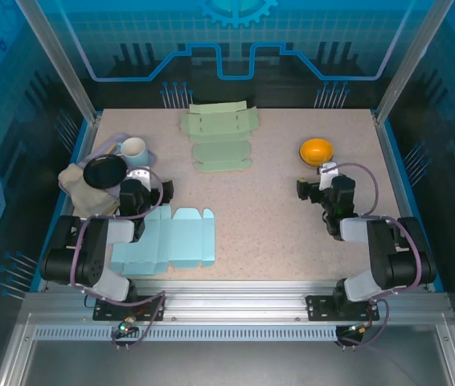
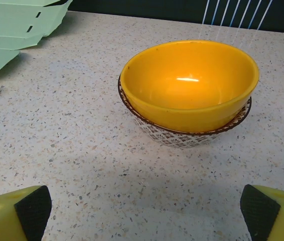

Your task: Fold the paper box

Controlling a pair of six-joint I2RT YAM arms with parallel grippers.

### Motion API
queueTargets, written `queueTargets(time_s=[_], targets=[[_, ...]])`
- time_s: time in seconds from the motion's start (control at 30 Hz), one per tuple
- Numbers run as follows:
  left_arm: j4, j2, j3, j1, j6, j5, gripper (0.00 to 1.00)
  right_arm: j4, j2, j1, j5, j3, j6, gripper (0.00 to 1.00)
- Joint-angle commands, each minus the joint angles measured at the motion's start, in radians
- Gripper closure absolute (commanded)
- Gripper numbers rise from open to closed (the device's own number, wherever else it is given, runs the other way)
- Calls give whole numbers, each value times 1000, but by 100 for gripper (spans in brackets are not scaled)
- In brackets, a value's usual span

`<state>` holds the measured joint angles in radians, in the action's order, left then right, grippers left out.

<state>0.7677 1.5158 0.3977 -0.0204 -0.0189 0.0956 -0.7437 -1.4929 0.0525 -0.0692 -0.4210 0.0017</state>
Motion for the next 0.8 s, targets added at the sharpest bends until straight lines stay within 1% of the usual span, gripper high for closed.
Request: queueTargets(time_s=[0.0, 0.77], targets=[[5, 0, 25, 10, 19, -27, 1, 1, -10, 6, 17, -16, -13, 0], [4, 0, 26, 17, 13, -37, 1, 3, -10, 0, 29, -16, -11, 0]])
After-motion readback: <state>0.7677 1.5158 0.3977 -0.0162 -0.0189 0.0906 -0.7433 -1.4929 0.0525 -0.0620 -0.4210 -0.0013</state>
